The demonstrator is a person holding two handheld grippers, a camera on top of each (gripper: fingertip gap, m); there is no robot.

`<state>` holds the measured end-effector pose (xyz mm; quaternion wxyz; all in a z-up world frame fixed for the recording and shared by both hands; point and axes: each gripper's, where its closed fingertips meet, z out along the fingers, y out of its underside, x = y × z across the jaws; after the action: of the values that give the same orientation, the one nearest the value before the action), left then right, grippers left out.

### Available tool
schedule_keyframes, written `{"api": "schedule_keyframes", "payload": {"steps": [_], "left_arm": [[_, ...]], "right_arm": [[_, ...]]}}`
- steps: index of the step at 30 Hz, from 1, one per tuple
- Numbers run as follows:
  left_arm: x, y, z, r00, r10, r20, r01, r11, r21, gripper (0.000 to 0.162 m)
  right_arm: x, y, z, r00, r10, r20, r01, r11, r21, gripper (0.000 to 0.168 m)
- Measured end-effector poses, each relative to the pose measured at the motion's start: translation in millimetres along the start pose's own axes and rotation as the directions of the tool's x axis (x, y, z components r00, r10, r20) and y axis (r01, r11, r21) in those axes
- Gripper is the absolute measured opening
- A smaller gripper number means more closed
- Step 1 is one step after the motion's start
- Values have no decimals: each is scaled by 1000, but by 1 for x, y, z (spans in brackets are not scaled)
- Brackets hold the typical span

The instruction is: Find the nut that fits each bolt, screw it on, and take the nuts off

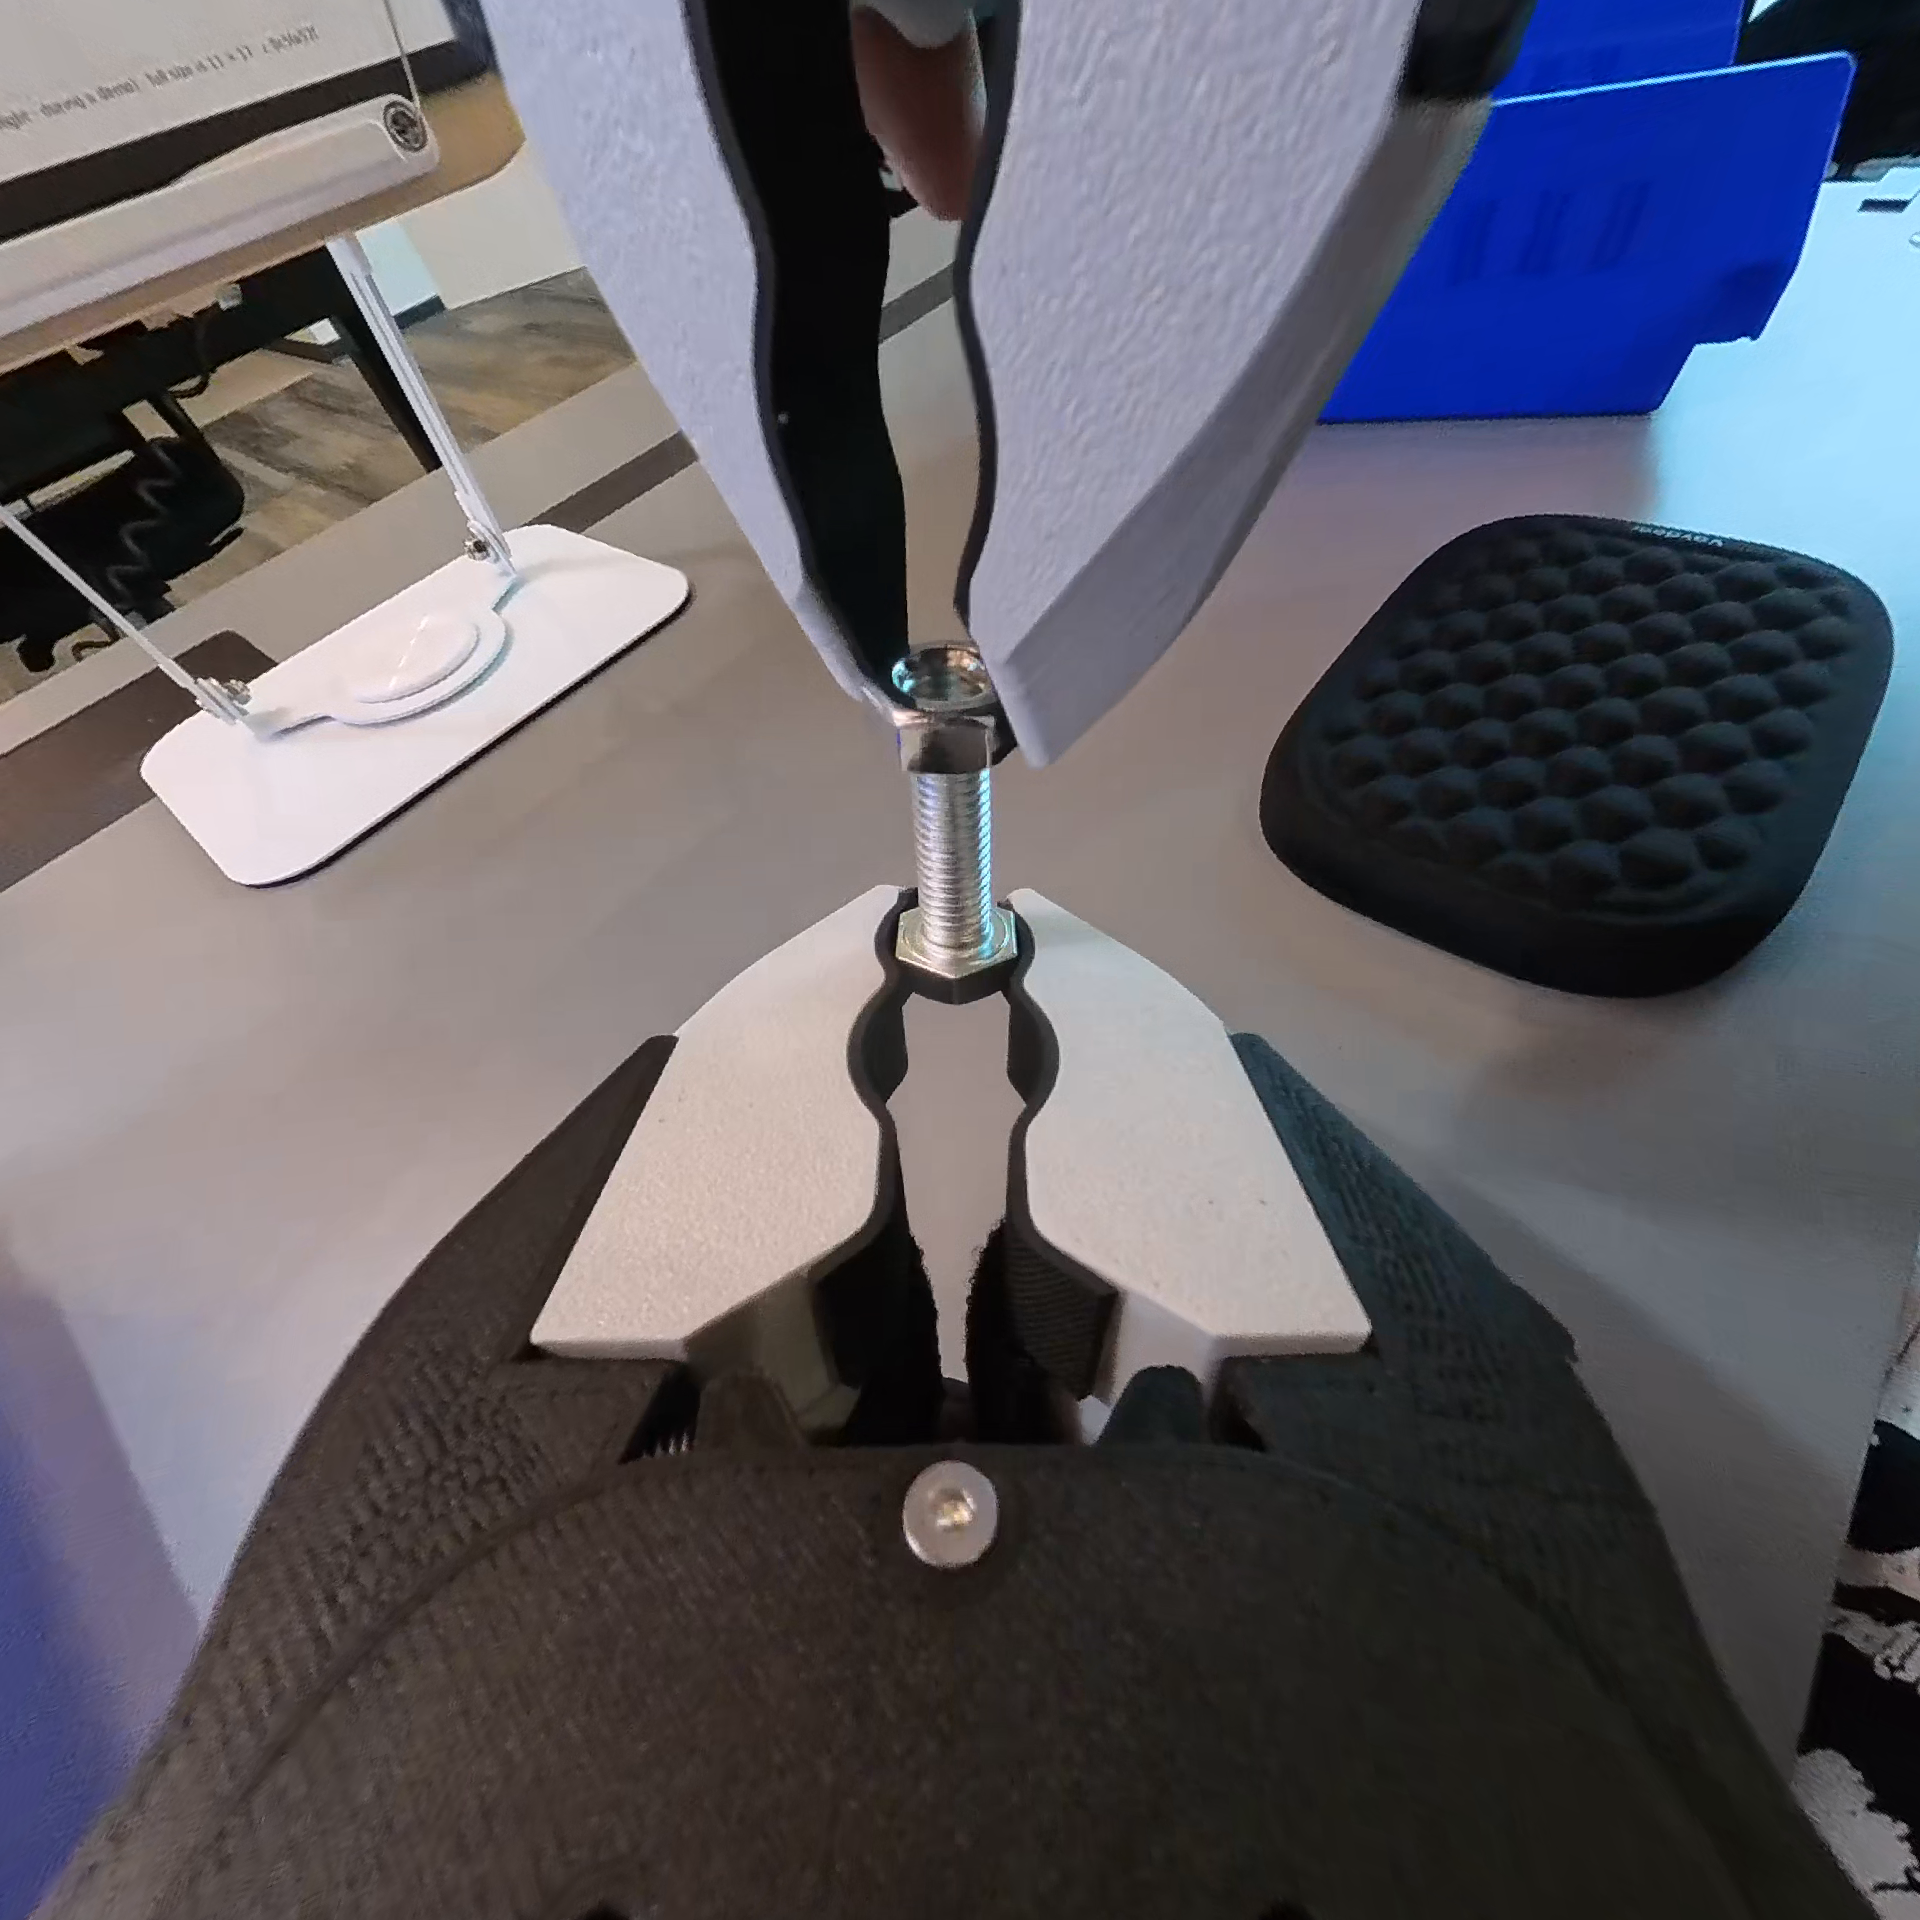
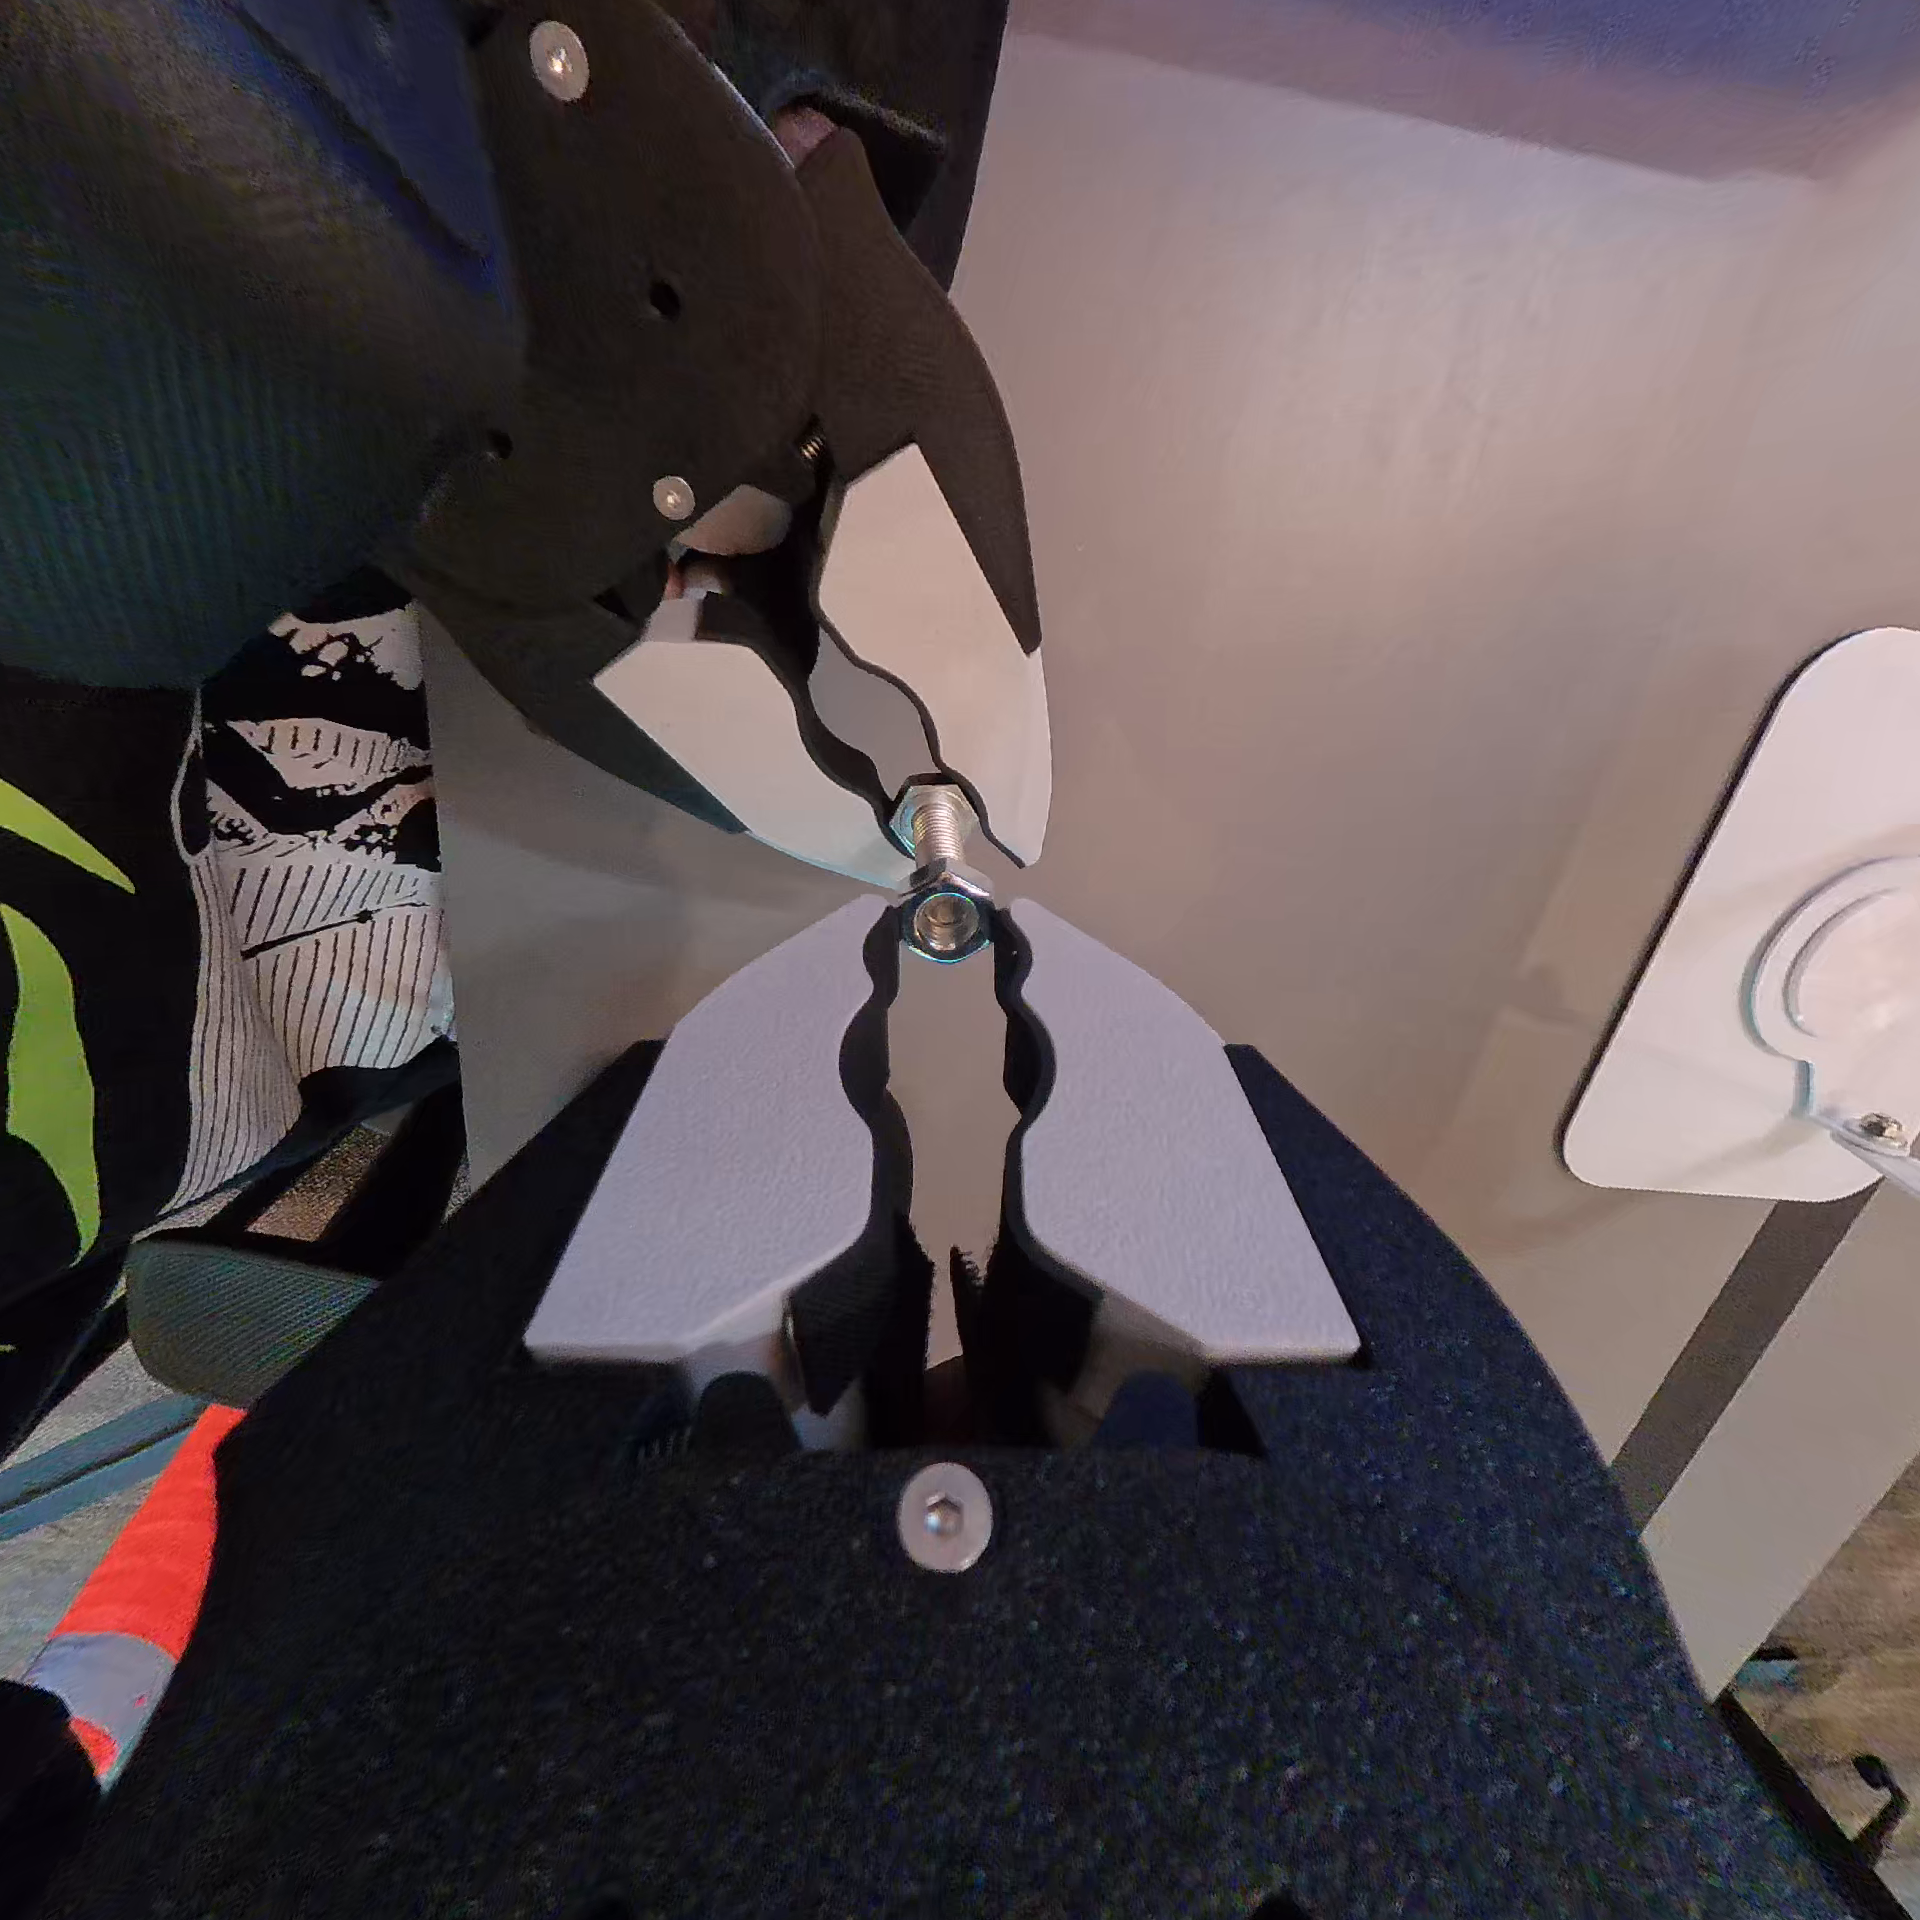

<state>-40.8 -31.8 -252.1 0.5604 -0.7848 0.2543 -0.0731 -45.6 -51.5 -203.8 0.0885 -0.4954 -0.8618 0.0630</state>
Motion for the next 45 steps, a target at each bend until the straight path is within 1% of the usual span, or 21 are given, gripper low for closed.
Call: {"api": "schedule_keyframes", "payload": {"steps": [9, 13, 15, 16, 19, 21, 22, 24, 27, 28, 29, 30, 32, 33, 35, 37, 38, 41, 42, 44, 45], "left_arm": [[2, 1, 3, 1000, -3, -1, 3, 1000, -11, 15], [-2, 3, 3, 1000, -11, -1, 11, 1000, -4, 15], [-2, 4, 1, 999, -27, -22, 27, 1000, 10, 15], [-1, 3, 1, 999, -34, -33, 35, 999, 19, 15], [4, -3, 0, 996, -43, -82, 48, 997, 60, 15], [9, -6, -1, 992, -49, -118, 60, 994, 87, 15], [11, -7, -1, 990, -55, -127, 66, 994, 89, 15], [13, -10, -2, 988, -56, -146, 73, 991, 115, 15], [15, -13, -4, 985, -59, -165, 82, 986, 142, 15], [15, -15, -4, 984, -60, -170, 87, 984, 155, 15], [17, -17, -5, 981, -58, -187, 91, 980, 174, 15], [18, -19, -7, 977, -64, -205, 105, 976, 193, 15], [21, -23, -8, 966, -81, -244, 136, 967, 217, 15], [22, -25, -9, 960, -88, -264, 152, 961, 231, 15], [24, -29, -12, 953, -90, -289, 167, 953, 254, 15], [26, -29, -12, 952, -77, -297, 156, 956, 250, 15], [28, -26, -11, 951, -68, -301, 144, 961, 237, 15], [33, -23, -9, 950, -40, -309, 112, 969, 219, 15], [35, -23, -9, 951, -24, -308, 96, 971, 221, 15], [37, -25, -10, 954, 8, -301, 65, 970, 233, 16], [37, -26, -11, 955, 18, -295, 57, 968, 244, 16]], "right_arm": [[0, 4, 2, 998, 64, 9, -64, 998, 3, 18], [1, 16, -13, 992, 123, -28, -120, 990, 73, 18], [-8, 37, -16, 981, 195, -15, -192, 976, 105, 18], [-14, 55, -12, 971, 237, -15, -235, 968, 87, 18], [-38, 114, 23, 931, 366, -6, -366, 930, -28, 18], [-47, 146, 47, 907, 419, -47, -422, 902, -96, 18], [-49, 158, 55, 901, 428, -72, -434, 893, -123, 18], [-52, 165, 68, 890, 450, -81, -456, 882, -116, 18], [-51, 163, 69, 877, 475, -76, -480, 874, -72, 21], [-50, 163, 66, 873, 481, -78, -486, 872, -60, 32], [-48, 162, 62, 869, 488, -80, -492, 870, -44, 38], [-45, 158, 57, 867, 491, -81, -493, 870, -3, 41], [-34, 129, 42, 868, 492, -63, -473, 859, 197, 41], [-30, 104, 31, 874, 486, -29, -448, 826, 342, 40], [-29, 51, 4, 900, 433, 54, -366, 682, 633, 37], [-31, 16, -13, 920, 381, 85, -297, 543, 785, 34], [-31, 8, -14, 925, 372, 78, -276, 516, 811, 34], [-23, -6, -9, 928, 372, 24, -223, 503, 835, 31], [-23, -9, -6, 932, 361, 24, -217, 505, 835, 28], [-22, -12, -2, 940, 341, 4, -190, 515, 836, 10], [-24, -12, -4, 946, 323, -7, -167, 506, 847, 10]]}}
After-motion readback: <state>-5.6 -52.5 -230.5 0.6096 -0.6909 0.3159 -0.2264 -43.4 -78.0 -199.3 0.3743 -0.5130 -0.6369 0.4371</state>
